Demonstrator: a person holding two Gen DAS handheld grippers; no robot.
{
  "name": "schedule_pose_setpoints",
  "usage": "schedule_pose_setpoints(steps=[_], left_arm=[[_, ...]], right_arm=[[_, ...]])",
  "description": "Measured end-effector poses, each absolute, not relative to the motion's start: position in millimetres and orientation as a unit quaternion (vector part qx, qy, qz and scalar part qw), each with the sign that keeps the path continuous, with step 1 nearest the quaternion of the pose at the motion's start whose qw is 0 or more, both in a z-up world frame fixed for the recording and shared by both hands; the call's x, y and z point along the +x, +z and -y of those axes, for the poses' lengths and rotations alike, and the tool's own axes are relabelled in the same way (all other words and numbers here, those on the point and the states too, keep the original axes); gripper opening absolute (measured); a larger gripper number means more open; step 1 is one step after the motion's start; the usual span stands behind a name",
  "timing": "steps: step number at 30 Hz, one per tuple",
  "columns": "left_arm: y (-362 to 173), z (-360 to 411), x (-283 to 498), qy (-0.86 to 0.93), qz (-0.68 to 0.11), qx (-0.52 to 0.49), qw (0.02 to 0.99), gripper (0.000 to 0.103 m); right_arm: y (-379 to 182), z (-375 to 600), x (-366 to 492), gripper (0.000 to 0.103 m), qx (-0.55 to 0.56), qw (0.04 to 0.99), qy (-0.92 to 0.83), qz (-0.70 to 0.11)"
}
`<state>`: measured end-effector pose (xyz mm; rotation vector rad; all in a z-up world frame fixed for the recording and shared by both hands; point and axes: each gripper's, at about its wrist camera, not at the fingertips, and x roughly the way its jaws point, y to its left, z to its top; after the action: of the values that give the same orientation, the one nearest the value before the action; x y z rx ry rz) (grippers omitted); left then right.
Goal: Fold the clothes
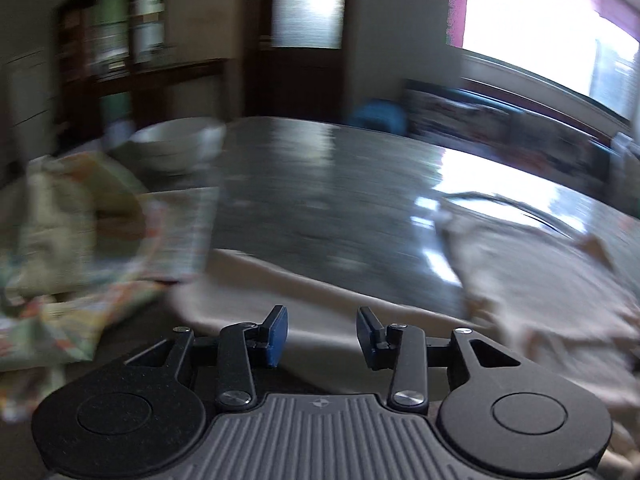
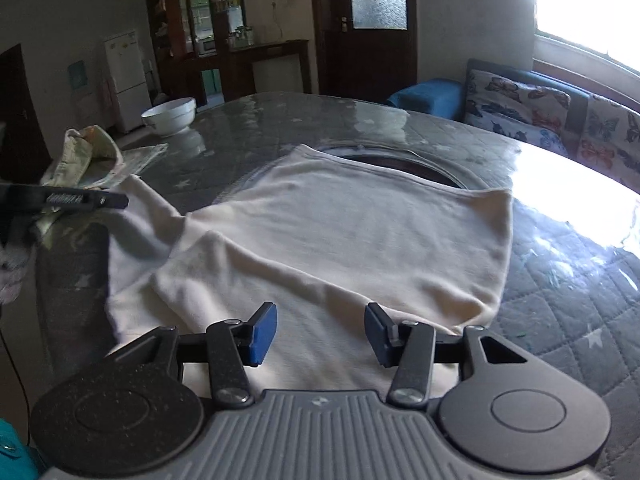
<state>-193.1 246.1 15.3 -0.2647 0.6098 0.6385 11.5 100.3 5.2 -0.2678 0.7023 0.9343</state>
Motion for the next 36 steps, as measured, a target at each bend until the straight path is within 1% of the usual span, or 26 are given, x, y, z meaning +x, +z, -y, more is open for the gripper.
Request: schedule_pose_setpoints(steps=[4,8,13,14,15,16,17,18,22,26,31,36], left_arm=[[13,-274,-198,0.373,-0.283,-0.134,0.873,0.046],[6,-287,-195,0.402,-0.290,-0.134,0.858,0.047],[-3,-297,-191,0.411,-0.301,-0.160,0.845,0.046],[-5,-298,-192,0.411,-0.300,-0.165,0.845,0.044],[-6,-299,-192,0.409,-0.299,-0.168,0.845,0.035],[-6,-299,-192,0.407,-0.297,-0.168,0.847,0.028],[-6,-300,-192,0.403,-0.295,-0.171,0.849,0.018],[-5,-301,-193,0.398,-0.291,-0.177,0.852,0.013],[7,-296,-196,0.373,-0.257,-0.194,0.870,0.010],[32,-273,-193,0.319,-0.221,-0.192,0.902,0.010],[64,-224,-176,0.219,-0.197,-0.179,0.939,0.009],[81,-168,-148,0.118,-0.190,-0.163,0.961,0.009]], right_arm=[[11,-103,1,0.051,-0.127,0.822,0.451,-0.324],[16,-103,-6,0.052,-0.128,0.820,0.459,-0.318],[21,-103,-15,0.055,-0.128,0.818,0.466,-0.311],[22,-103,-16,0.055,-0.129,0.818,0.467,-0.310],[22,-103,-18,0.056,-0.130,0.819,0.467,-0.308],[23,-102,-19,0.056,-0.129,0.819,0.467,-0.308],[24,-101,-19,0.056,-0.128,0.819,0.467,-0.307],[24,-100,-20,0.056,-0.126,0.820,0.466,-0.307],[26,-94,-21,0.056,-0.120,0.825,0.461,-0.304],[29,-85,-20,0.056,-0.111,0.832,0.452,-0.302],[33,-70,-15,0.056,-0.091,0.843,0.438,-0.298],[37,-54,-7,0.056,-0.072,0.855,0.420,-0.295]])
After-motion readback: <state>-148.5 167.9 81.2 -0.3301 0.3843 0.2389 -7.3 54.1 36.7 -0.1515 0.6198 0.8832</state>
